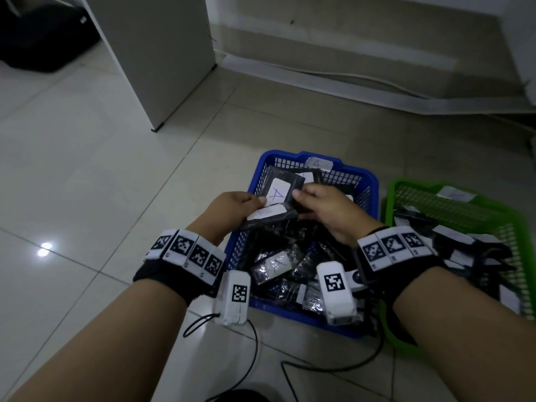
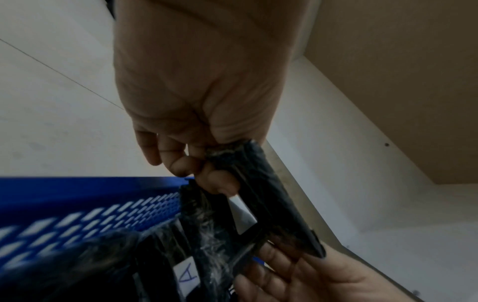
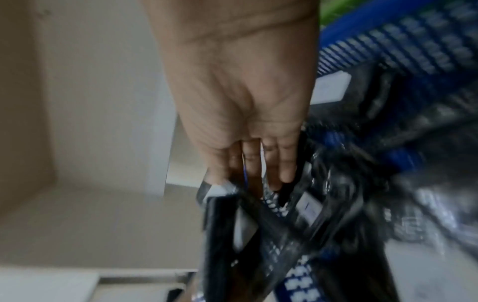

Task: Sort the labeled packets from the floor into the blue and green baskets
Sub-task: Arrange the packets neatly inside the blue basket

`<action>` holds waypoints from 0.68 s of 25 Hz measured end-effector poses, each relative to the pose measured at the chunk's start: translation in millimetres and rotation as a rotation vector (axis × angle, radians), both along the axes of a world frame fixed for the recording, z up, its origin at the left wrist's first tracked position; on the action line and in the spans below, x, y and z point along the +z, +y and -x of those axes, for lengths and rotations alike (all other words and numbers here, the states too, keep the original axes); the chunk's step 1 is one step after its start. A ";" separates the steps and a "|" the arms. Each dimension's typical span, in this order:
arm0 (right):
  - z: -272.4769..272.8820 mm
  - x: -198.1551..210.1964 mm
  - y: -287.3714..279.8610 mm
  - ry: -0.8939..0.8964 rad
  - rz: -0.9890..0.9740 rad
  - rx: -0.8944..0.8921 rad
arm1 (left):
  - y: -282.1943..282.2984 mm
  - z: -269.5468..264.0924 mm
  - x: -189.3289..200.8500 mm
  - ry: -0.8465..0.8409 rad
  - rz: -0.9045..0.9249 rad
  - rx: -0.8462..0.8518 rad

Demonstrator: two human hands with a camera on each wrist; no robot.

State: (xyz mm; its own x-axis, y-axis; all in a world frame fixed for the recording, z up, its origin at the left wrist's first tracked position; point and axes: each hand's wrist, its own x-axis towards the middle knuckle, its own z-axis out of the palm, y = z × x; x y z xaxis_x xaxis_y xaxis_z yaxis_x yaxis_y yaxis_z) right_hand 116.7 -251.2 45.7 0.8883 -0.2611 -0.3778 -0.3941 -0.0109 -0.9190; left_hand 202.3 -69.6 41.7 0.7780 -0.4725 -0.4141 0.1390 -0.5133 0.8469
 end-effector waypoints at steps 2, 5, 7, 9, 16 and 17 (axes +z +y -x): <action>10.7 5.2 3.0 -0.007 -0.118 -0.080 | -6.2 8.5 3.3 -0.025 0.019 -0.055; 23.3 11.9 -1.7 0.023 -0.176 -0.216 | -9.5 19.0 3.5 -0.090 0.070 -0.010; 31.4 16.8 -1.1 0.043 -0.258 -0.243 | -13.9 26.7 4.1 -0.116 0.109 0.048; 37.1 20.3 2.3 0.027 -0.333 -0.260 | -21.6 35.3 5.2 -0.157 0.089 0.086; 48.9 12.3 13.8 -0.049 -0.180 -0.150 | -31.5 50.1 5.7 -0.132 0.072 0.023; 50.0 12.3 10.8 -0.047 -0.139 -0.167 | -29.4 48.1 4.6 -0.158 0.047 0.013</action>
